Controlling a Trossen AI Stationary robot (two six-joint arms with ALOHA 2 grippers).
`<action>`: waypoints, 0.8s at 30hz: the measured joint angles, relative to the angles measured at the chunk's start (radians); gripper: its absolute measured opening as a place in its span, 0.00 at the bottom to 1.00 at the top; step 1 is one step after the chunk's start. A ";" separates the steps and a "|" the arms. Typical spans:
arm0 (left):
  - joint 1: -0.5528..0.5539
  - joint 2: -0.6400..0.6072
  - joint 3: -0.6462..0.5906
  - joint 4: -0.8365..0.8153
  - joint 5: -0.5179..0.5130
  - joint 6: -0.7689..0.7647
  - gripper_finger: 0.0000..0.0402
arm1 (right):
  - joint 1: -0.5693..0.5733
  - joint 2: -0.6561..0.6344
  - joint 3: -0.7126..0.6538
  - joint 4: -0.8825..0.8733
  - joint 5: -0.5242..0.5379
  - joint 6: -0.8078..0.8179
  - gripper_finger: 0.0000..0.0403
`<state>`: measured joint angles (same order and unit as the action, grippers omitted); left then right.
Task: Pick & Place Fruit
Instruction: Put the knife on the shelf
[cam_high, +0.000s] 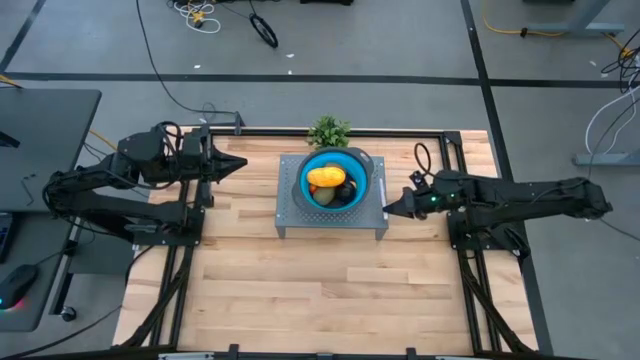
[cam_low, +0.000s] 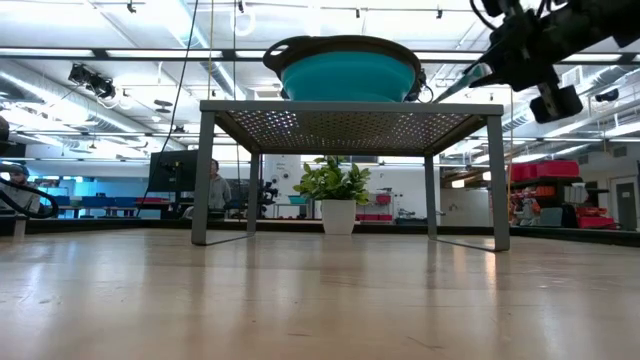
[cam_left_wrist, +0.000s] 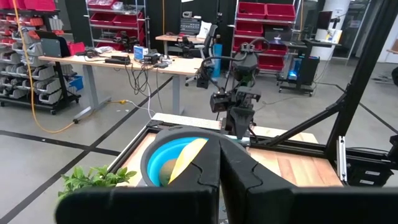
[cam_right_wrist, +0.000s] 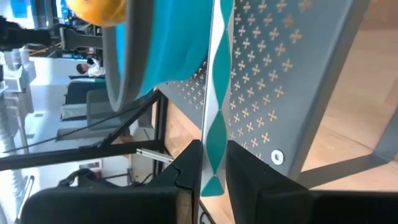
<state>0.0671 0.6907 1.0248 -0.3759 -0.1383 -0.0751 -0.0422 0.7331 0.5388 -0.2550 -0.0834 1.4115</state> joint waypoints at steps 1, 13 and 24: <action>0.000 0.000 0.000 0.000 0.000 0.000 0.01 | 0.000 0.010 0.000 0.006 0.000 0.005 0.15; 0.000 0.000 0.000 0.000 -0.001 0.000 0.01 | 0.000 0.052 0.000 0.067 -0.005 0.029 0.15; 0.000 0.000 0.000 0.000 -0.001 0.000 0.01 | 0.000 0.052 0.034 0.030 -0.024 0.091 0.15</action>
<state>0.0669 0.6907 1.0252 -0.3763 -0.1394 -0.0750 -0.0422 0.7849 0.5729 -0.2249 -0.1070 1.5022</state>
